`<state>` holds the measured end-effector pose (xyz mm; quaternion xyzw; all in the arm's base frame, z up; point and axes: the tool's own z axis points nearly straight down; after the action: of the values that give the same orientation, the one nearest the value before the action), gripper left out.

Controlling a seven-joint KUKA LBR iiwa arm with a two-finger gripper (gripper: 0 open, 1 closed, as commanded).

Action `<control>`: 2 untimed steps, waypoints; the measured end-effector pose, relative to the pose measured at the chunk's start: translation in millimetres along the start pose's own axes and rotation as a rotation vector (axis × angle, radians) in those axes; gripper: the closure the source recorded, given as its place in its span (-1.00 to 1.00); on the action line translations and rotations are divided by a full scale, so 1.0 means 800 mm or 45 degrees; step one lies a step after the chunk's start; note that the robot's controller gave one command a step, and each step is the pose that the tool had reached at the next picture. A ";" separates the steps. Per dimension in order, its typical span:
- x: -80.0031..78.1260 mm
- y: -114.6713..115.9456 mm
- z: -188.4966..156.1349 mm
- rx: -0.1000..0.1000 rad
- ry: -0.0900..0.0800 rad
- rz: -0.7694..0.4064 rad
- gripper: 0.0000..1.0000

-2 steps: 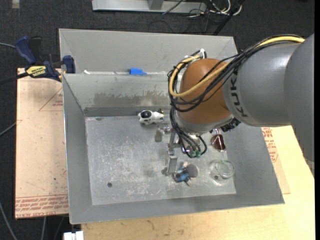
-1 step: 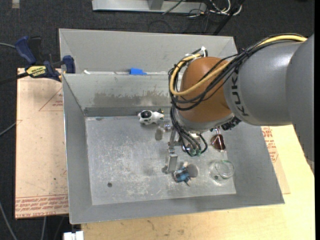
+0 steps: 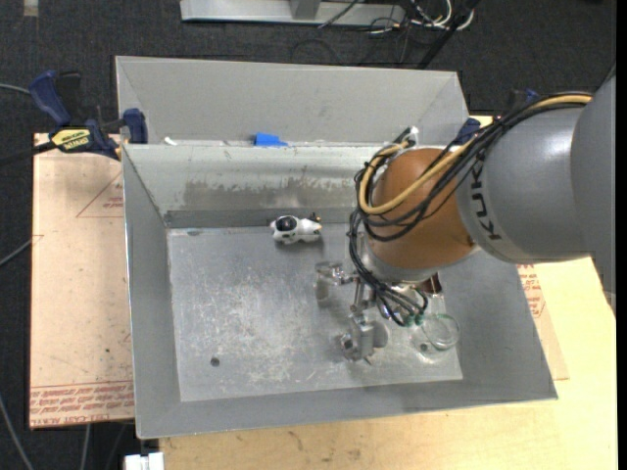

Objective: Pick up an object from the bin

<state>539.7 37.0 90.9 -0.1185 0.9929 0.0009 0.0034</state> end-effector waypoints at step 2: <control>0.022 -0.041 -0.032 0.001 0.003 -0.153 -1.00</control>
Offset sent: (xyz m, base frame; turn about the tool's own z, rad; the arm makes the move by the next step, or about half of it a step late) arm -0.0123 -0.0418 0.0131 -0.0774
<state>530.4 0.8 116.1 -0.1781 0.9840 0.0004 0.0021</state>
